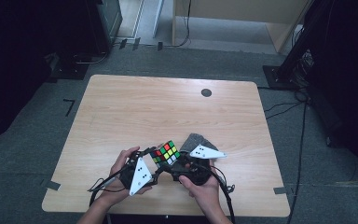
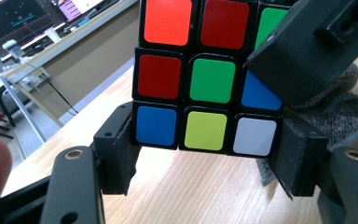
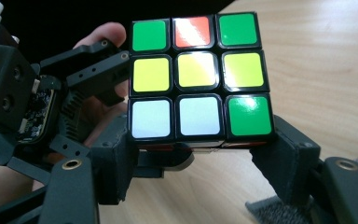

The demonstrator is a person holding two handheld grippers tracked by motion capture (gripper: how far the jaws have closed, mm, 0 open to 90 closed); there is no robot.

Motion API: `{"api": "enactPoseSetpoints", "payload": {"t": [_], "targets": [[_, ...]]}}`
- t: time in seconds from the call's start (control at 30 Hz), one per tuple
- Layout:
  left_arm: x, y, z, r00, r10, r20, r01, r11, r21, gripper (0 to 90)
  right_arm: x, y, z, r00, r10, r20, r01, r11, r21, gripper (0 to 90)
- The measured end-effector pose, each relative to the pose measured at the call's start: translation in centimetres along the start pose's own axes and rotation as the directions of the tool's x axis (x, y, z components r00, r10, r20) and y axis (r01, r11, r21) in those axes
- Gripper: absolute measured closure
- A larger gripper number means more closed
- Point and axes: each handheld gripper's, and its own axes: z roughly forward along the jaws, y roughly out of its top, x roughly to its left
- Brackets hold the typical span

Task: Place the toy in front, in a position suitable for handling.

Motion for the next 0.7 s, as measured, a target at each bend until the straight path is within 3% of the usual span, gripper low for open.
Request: {"api": "enactPoseSetpoints", "payload": {"t": [0.07,0.17,0.2,0.3,0.33,0.4,0.43,0.5,0.57,0.6,0.7], "targets": [[0.3,-0.2,0.1,0.9998,-0.020,-0.003,0.020,0.9996,0.018,33.8,-0.1,0.2,-0.3,0.9995,-0.018,0.026,0.019,0.999,-0.032,27.8],[1.0,-0.6,0.3,0.9976,-0.069,-0.003,0.069,0.9963,0.051,33.9,-1.0,0.8,-1.6,0.9992,-0.004,0.039,0.007,0.996,-0.093,28.9],[1.2,-0.8,0.3,0.9957,-0.092,-0.003,0.092,0.9942,0.056,34.0,-1.3,1.0,-2.1,0.9978,0.000,0.066,0.007,0.994,-0.110,29.3],[2.1,-1.1,0.3,0.9889,-0.148,0.004,0.148,0.9863,0.073,34.0,-2.6,1.3,-3.3,0.9846,-0.027,0.173,0.050,0.990,-0.131,29.8],[2.4,-1.1,0.3,0.9861,-0.166,0.004,0.166,0.9832,0.077,34.0,-3.1,1.3,-3.5,0.9749,-0.064,0.213,0.091,0.988,-0.121,30.5],[2.9,-1.2,0.2,0.9788,-0.204,0.009,0.203,0.9759,0.080,34.0,-3.9,1.2,-3.4,0.9445,-0.150,0.292,0.174,0.983,-0.058,30.6],[3.1,-1.3,0.1,0.9750,-0.222,0.011,0.220,0.9722,0.079,34.0,-4.4,1.0,-3.2,0.9353,-0.182,0.303,0.195,0.981,-0.014,30.3],[3.6,-1.5,0.0,0.9652,-0.261,0.014,0.260,0.9629,0.074,34.0,-5.5,0.5,-2.6,0.9327,-0.217,0.288,0.205,0.976,0.069,29.7],[4.0,-1.6,-0.2,0.9561,-0.292,0.019,0.291,0.9544,0.068,34.0,-6.3,-0.1,-1.8,0.9431,-0.224,0.246,0.195,0.971,0.135,29.9],[4.2,-1.7,-0.3,0.9527,-0.303,0.021,0.301,0.9513,0.064,34.0,-6.6,-0.5,-1.3,0.9437,-0.233,0.234,0.196,0.966,0.171,30.0],[4.6,-1.8,-0.4,0.9458,-0.324,0.018,0.323,0.9446,0.060,34.0,-7.3,-1.8,0.0,0.9302,-0.286,0.231,0.217,0.935,0.282,29.5]]}}
